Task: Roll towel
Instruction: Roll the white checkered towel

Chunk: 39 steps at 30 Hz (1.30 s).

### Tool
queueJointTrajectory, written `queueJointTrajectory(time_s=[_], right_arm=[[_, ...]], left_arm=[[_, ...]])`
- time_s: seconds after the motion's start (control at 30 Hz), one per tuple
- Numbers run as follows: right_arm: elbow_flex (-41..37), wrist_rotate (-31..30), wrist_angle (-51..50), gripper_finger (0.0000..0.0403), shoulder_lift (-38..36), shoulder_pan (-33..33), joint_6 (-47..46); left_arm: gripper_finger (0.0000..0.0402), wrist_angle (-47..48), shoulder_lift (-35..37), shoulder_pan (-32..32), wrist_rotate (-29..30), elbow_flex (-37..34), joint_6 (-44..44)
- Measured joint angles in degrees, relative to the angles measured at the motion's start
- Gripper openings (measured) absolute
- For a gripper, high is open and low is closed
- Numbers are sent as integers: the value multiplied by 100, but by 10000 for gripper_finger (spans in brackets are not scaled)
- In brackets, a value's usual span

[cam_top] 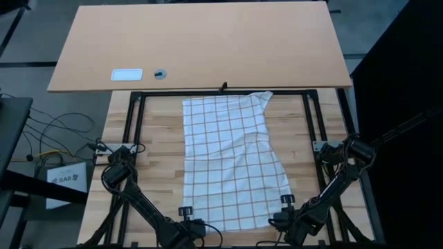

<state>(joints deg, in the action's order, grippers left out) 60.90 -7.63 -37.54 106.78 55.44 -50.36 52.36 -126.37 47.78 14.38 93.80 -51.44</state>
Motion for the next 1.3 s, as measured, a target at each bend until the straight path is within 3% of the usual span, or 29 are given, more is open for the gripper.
queueJointTrajectory(time_s=[0.1,0.3,0.73,1.07,1.3], right_arm=[[-2,66,9,11,-13,-3,-82],[70,224,-22,2,-236,-2,-347],[103,428,508,0,-1223,48,-1080],[562,559,1111,0,-1268,348,-1284],[1011,849,980,0,-1297,328,-849]], left_arm=[[2,9,0,41,104,0,-238],[0,220,150,42,20,50,-497],[0,475,1338,132,-109,85,-949],[0,-1091,1444,487,-837,85,-901],[0,-1098,2006,450,-964,92,-1181]])
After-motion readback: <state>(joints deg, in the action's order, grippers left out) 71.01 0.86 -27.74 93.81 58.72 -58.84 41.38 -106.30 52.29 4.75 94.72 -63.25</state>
